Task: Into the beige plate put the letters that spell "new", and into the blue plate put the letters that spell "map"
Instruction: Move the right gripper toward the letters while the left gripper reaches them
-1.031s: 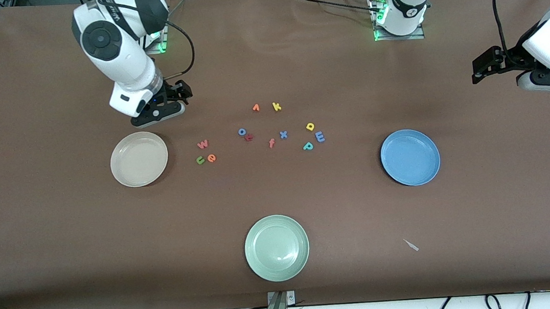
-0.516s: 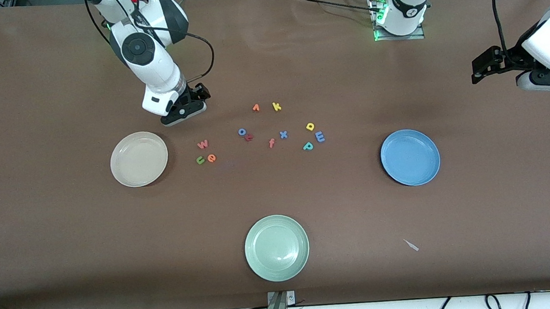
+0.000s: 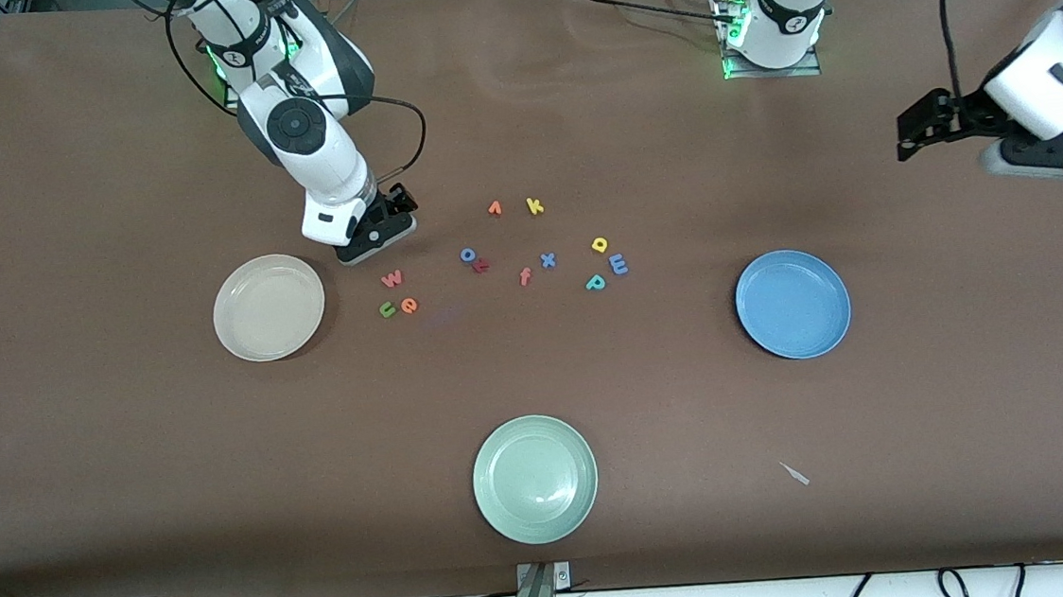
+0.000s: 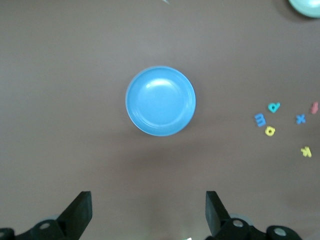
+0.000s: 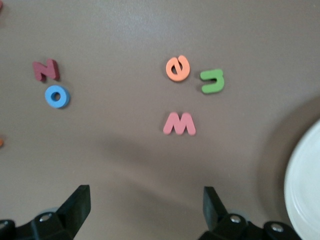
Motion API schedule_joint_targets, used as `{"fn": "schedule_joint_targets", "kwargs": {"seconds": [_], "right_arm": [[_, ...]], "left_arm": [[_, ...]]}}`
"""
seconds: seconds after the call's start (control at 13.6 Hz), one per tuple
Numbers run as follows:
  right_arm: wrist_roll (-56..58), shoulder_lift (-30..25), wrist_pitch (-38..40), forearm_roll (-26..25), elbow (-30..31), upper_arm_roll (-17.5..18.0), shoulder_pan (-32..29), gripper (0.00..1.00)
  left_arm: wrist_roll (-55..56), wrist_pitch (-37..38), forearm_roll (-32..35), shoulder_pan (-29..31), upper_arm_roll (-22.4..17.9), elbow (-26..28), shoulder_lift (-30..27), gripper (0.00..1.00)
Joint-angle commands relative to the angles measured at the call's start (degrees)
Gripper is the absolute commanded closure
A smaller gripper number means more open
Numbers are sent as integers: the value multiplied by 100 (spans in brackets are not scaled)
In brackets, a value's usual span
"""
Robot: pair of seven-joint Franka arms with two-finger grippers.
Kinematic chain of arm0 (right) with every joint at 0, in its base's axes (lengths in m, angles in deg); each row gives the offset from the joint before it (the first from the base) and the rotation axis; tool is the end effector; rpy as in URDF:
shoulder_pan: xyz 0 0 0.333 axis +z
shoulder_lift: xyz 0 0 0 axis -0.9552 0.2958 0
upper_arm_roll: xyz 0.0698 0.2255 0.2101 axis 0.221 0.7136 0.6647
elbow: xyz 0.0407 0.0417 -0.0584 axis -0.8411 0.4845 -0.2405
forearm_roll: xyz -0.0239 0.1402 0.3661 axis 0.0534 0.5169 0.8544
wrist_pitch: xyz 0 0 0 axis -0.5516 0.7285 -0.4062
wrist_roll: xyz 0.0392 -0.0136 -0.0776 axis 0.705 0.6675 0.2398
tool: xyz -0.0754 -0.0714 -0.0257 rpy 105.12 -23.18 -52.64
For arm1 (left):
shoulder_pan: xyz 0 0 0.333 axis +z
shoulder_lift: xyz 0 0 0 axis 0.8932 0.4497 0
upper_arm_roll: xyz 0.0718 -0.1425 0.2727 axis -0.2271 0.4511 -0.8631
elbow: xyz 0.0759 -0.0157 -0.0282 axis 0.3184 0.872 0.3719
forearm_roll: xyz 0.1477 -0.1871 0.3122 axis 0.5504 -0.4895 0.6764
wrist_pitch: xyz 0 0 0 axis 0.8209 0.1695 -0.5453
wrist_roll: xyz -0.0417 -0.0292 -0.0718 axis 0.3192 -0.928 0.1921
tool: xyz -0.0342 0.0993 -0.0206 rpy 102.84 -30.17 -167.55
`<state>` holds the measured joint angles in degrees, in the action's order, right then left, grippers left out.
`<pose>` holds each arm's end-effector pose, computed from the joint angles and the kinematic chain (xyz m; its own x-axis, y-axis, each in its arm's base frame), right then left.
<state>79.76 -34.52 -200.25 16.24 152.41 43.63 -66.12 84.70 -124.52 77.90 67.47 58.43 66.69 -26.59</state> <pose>0.4381 0.2750 0.2416 0.8845 0.4665 -0.0029 0.4663 -0.8842 -0.0267 0.5579 -0.0634 0.5938 0.9774 -0.1597 -0.1388 -0.1582 -0.9872 0.0215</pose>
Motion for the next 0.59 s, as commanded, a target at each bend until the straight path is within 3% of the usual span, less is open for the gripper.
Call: {"fn": "schedule_joint_targets", "kwargs": {"seconds": [0.0, 0.22, 0.52], "right_arm": [[2, 349, -247, -310, -168, -32, -96, 0], [10, 569, -379, -660, -256, -243, -113, 0], [10, 920, -730, -855, -414, -314, -113, 0]], "left_arm": [[6, 337, 81, -155, 147, -166, 627, 0], [102, 207, 124, -523, 262, -201, 1320, 0], [908, -706, 125, -1208, 262, -140, 2120, 0]]}}
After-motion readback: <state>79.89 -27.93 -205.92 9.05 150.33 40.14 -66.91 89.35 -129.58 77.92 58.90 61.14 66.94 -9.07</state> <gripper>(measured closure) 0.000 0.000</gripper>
